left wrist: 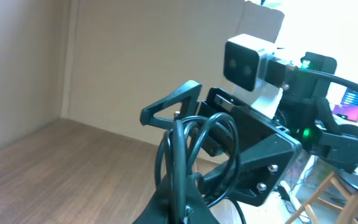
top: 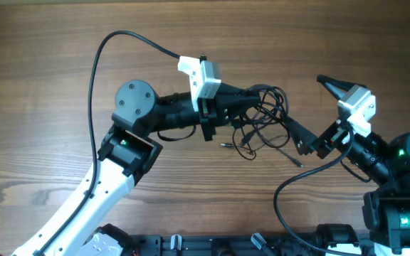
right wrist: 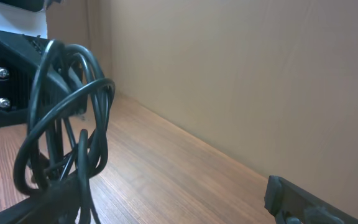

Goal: Untangle cables

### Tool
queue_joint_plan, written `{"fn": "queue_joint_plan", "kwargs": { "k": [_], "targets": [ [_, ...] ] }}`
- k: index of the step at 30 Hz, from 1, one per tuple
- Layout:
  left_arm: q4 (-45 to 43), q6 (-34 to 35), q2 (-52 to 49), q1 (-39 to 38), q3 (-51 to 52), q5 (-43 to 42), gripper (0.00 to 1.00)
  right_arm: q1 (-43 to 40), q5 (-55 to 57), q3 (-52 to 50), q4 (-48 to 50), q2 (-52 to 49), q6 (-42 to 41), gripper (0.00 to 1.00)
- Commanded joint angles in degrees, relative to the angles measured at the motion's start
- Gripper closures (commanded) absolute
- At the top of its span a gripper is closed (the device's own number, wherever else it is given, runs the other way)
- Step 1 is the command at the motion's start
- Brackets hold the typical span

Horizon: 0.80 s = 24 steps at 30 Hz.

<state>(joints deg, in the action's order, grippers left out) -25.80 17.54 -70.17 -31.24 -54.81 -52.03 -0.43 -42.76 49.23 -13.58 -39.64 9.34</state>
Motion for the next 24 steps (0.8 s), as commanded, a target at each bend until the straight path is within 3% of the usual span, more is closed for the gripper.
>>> {"fn": "queue_joint_plan", "kwargs": {
  "k": [1, 4, 8, 14, 17, 18, 20, 21, 24],
  "targets": [
    [-0.37, 0.81, 1.25, -1.95, -0.39, -2.64, 0.96, 0.2, -1.51, 0.7, 0.9, 0.48, 1.2, 0.04],
    [-0.37, -0.28, 1.22, -3.89, -0.39, -2.95, 0.96, 0.2, -2.1, 0.7, 1.03, 0.48, 1.18, 0.05],
    [-0.39, -1.03, 1.22, -4.35, -0.39, -5.25, 0.96, 0.2, -2.64, 0.7, 1.07, 0.48, 1.2, 0.16],
    [-0.39, -1.05, 1.16, -6.19, -0.39, -5.42, 0.96, 0.2, -18.62, 0.7, 3.74, 0.48, 4.2, 0.15],
    [-0.39, -1.05, 1.16, -7.76, -0.39, -5.42, 0.96, 0.2, -20.5, 0.7, 4.68, 0.48, 4.22, 0.16],
    [-0.39, -1.05, 1.16, -8.13, -0.39, -5.42, 0.96, 0.2, -20.52, 0.7, 4.85, 0.48, 4.22, 0.23],
    [-0.39, -1.05, 1.16, -8.22, -0.39, -5.33, 0.96, 0.2, -20.48, 0.7, 5.16, 0.48, 4.15, 0.78],
    [-0.39, -1.03, 1.16, -8.02, -0.39, -4.9, 0.96, 0.2, -20.31, 0.7, 5.14, 0.48, 3.98, 0.96],
    [-0.35, -0.55, 1.16, -6.69, -0.39, -2.91, 0.96, 0.2, -20.31, 0.7, 4.94, 0.48, 3.93, 0.96]
  ]
}}
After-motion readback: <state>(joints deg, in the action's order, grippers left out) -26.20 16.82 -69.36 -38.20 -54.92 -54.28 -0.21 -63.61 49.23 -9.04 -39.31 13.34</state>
